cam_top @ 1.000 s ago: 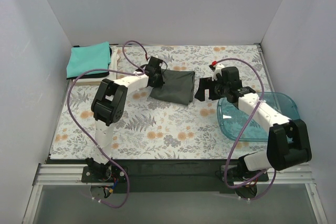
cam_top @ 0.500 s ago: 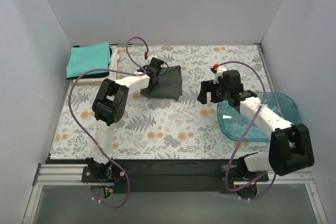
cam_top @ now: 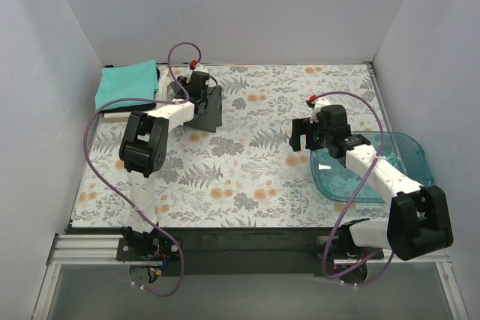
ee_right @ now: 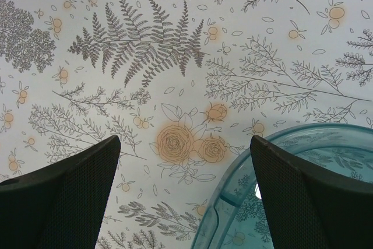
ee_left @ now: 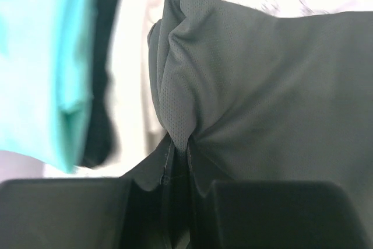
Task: Fold and stack the t-shirts
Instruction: Neatly place the folded tshirt to the corner
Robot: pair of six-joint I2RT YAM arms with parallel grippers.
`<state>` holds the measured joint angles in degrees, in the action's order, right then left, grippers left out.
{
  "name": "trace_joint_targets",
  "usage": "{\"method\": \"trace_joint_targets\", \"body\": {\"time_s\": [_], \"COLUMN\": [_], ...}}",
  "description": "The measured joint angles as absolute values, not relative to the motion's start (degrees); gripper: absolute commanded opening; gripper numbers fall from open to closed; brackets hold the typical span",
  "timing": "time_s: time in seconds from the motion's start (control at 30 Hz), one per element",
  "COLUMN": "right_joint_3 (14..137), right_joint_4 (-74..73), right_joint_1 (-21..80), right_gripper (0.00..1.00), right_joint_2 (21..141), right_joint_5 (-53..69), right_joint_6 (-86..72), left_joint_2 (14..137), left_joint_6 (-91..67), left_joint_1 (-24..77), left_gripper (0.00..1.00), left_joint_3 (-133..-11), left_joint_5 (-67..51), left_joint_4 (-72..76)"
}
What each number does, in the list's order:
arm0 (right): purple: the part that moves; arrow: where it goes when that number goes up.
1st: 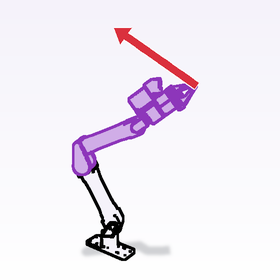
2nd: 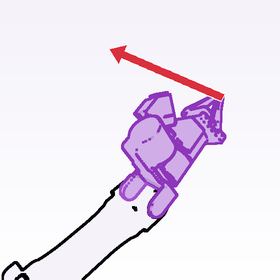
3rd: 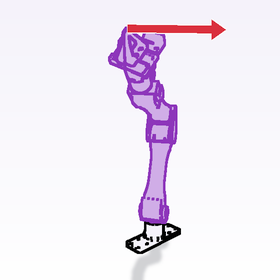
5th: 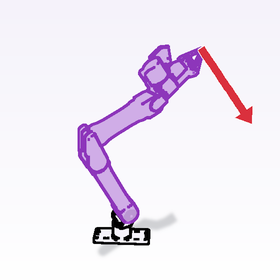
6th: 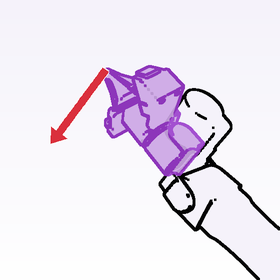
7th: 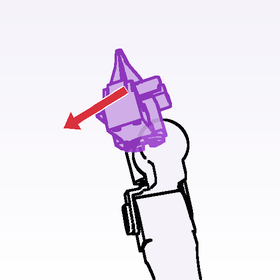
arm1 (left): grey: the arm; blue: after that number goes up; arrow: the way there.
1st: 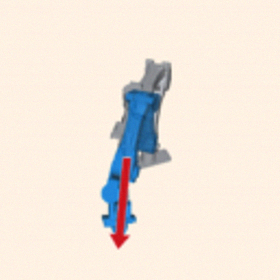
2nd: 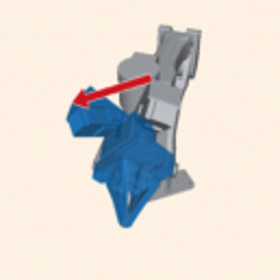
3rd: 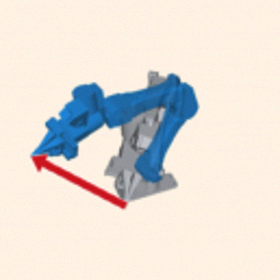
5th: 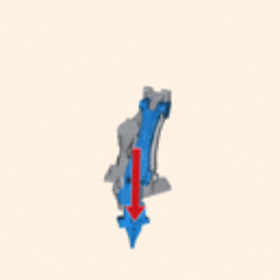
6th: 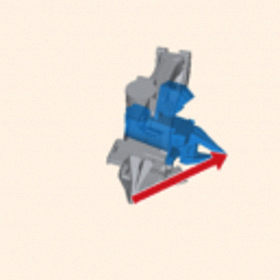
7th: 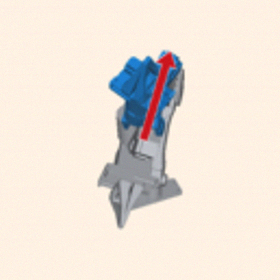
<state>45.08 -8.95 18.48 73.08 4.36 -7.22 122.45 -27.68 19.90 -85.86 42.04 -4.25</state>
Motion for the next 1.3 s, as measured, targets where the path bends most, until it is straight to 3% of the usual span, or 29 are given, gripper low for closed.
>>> {"method": "trace_joint_targets", "body": {"time_s": [0.57,1.3], "right_joint_3": [45.1,45.1], "right_joint_4": [-8.4,-8.3], "right_joint_1": [18.5,18.5], "right_gripper": [0.98,0.98], "right_joint_2": [73.0,73.1], "right_joint_5": [0.2,-0.3], "right_joint_6": [-6.4,-6.0], "left_joint_2": [118.1,107.4], "left_joint_6": [-9.6,-9.5], "left_joint_1": [14.7,13.0], "left_gripper": [0.00,0.00], "left_joint_3": [-90.8,-95.7], "left_joint_5": [43.6,40.9], "left_joint_4": [7.3,3.7]}}
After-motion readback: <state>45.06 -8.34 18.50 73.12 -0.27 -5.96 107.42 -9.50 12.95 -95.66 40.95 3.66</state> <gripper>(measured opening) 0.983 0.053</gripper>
